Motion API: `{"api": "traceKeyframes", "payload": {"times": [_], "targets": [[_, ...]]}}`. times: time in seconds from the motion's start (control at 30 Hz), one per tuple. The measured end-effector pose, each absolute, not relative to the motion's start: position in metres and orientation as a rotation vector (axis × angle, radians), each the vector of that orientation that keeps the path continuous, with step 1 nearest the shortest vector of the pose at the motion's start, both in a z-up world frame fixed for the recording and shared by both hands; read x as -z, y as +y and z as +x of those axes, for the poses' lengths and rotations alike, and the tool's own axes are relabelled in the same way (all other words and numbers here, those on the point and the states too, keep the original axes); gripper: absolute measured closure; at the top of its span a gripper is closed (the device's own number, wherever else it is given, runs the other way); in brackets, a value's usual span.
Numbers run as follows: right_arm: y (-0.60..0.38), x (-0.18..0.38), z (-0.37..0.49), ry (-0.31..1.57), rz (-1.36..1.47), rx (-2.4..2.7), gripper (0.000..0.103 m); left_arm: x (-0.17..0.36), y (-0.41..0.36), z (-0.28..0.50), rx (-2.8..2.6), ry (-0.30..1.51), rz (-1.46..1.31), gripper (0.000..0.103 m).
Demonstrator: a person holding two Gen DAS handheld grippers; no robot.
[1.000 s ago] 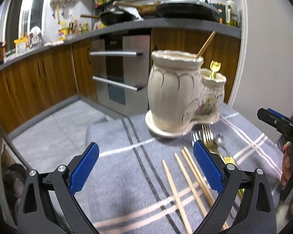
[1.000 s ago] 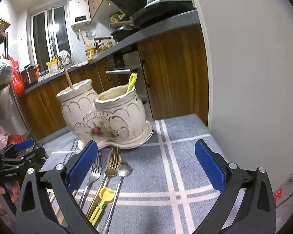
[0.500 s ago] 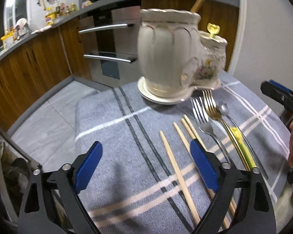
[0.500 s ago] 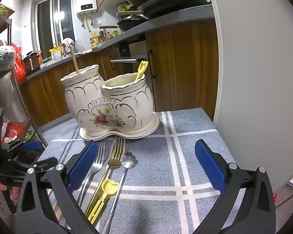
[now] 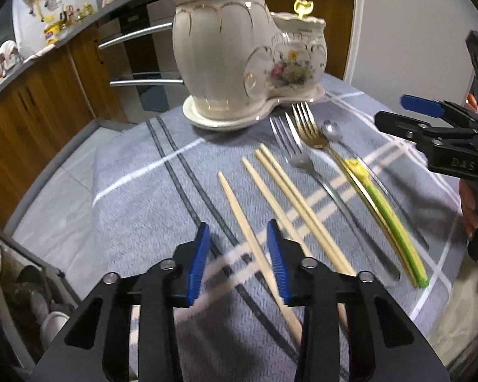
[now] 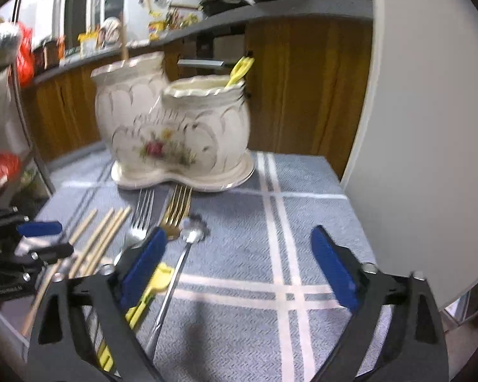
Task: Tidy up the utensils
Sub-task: 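Grasp another chopstick with the left tool while the right tool grasps the silver spoon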
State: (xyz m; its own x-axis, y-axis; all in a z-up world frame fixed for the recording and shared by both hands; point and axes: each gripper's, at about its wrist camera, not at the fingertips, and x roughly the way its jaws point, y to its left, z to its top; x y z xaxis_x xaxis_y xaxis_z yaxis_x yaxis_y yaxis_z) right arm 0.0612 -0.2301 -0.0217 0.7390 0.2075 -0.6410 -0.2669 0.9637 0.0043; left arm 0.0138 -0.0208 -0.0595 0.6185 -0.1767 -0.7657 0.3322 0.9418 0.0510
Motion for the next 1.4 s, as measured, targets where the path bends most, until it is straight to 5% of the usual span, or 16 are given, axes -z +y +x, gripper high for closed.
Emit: {"api": "traceKeyframes", "payload": {"times": [0.3, 0.53, 0.7, 1.07, 1.33, 1.4], "targets": [[-0.214, 0.038, 0.070, 0.820, -0.064, -0.369, 0.073, 0.056, -0.021, 0.015, 0.317, 0.859, 0.195, 0.091], [-0.206, 0.043, 0.077, 0.869, -0.054, -0.388, 0.080, 0.056, -0.022, 0.016, 0.333, 0.860, 0.202, 0.092], [-0.204, 0.043, 0.081, 0.889, -0.088, -0.365, 0.095, 0.056, -0.023, 0.019, 0.332, 0.869, 0.202, 0.092], [-0.210, 0.038, 0.079, 0.947, -0.256, -0.440, 0.100, 0.054, -0.023, 0.026, 0.348, 0.909, 0.188, 0.094], [-0.217, 0.037, 0.073, 0.976, -0.280, -0.452, 0.092, 0.054, -0.023, 0.023, 0.335, 0.919, 0.201, 0.093], [-0.218, 0.037, 0.067, 0.963, -0.278, -0.458, 0.097, 0.054, -0.023, 0.024, 0.325, 0.910, 0.206, 0.094]]}}
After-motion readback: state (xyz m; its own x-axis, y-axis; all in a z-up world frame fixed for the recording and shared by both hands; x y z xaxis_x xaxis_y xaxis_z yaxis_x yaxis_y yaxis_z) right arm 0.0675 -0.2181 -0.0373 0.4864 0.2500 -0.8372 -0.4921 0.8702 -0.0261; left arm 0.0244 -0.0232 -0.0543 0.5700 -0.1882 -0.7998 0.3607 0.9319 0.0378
